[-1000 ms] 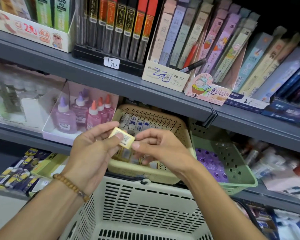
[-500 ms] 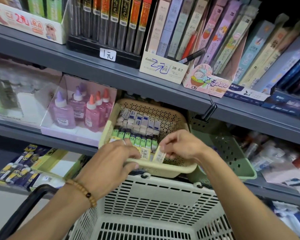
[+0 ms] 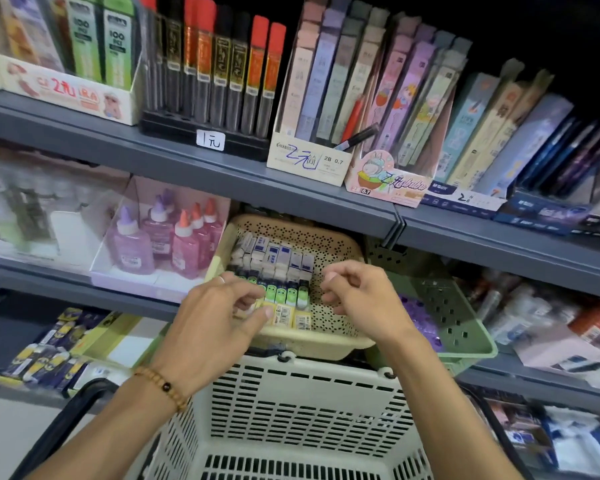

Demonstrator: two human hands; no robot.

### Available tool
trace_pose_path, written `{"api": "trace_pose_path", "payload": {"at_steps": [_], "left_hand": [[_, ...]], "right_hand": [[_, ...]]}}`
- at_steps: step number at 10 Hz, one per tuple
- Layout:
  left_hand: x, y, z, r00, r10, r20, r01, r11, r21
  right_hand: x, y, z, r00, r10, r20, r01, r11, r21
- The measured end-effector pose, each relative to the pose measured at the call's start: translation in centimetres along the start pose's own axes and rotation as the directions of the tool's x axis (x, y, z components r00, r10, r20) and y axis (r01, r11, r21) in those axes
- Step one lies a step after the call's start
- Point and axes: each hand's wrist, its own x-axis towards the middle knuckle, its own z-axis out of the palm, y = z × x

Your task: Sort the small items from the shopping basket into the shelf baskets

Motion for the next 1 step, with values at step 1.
{"api": "trace_pose_path", "payload": {"at_steps": [1], "left_hand": [[-0.54, 2.44, -2.04, 0.979, -0.095, -0.178, 0.035, 0.948, -0.316]], "right_hand": [[-3.53, -2.4, -1.9, 0.976, -0.127, -0.176, 0.152, 0.979, 0.134]]}}
